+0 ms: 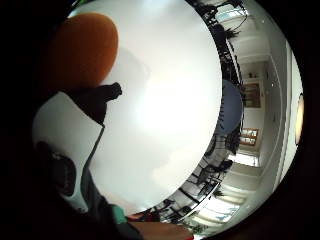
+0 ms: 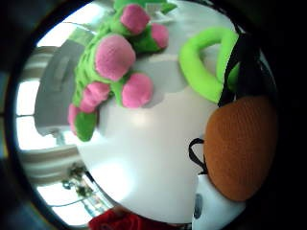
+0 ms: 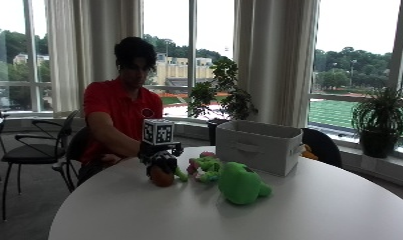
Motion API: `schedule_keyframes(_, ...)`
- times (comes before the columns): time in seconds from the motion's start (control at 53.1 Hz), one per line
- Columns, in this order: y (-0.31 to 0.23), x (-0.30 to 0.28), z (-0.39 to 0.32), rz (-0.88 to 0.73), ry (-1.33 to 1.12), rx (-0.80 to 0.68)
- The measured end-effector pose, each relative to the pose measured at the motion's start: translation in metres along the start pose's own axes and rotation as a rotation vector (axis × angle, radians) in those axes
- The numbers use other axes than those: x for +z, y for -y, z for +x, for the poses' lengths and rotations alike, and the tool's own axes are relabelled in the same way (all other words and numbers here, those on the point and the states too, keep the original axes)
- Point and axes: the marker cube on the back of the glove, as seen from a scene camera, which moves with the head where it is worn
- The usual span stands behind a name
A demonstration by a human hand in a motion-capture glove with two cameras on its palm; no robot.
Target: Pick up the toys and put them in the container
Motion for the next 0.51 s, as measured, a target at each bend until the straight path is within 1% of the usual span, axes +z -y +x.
schedule_keyframes(0.245, 0.001, -0.006, 0.014, 0.047, 0.163, 0.030)
schedule_keyframes(0.339, -0.002, -0.015, 0.016, 0.048, 0.185, 0.008)
schedule_keyframes(0.433, -0.001, -0.037, 0.016, 0.072, 0.194, -0.004)
schedule_keyframes(0.509, 0.005, -0.070, 0.013, 0.095, 0.199, -0.011)
